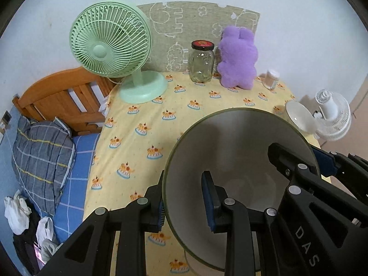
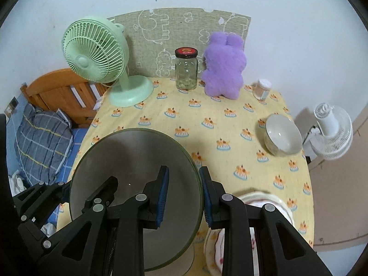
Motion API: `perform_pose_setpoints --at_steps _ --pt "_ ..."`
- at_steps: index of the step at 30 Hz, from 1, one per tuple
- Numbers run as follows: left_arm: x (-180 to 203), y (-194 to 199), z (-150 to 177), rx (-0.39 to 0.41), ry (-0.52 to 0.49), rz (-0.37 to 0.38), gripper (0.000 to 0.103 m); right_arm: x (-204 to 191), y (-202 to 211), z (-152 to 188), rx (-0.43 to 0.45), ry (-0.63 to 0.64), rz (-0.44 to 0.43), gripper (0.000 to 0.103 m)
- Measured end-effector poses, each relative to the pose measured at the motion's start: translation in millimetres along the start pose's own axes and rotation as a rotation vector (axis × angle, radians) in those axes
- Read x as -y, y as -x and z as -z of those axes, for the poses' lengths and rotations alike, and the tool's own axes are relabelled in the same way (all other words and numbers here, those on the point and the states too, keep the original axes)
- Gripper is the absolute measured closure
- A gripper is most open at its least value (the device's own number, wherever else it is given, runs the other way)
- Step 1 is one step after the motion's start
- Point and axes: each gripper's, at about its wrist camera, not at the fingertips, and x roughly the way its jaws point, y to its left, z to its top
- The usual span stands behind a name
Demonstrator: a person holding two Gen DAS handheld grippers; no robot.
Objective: Organize plates and bowls
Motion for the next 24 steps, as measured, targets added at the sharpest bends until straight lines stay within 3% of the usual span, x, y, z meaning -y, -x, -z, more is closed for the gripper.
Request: perform_pose_setpoints --at_steps 11,24 --pt "-9 21 42 -0.003 -0.040 0.056 0.078 -16 32 50 0.014 -0.054 0.039 0.073" --pt "-7 6 82 -0.083 -0.063 0.116 0.078 -17 25 92 -0.043 -0.102 0.070 0.073"
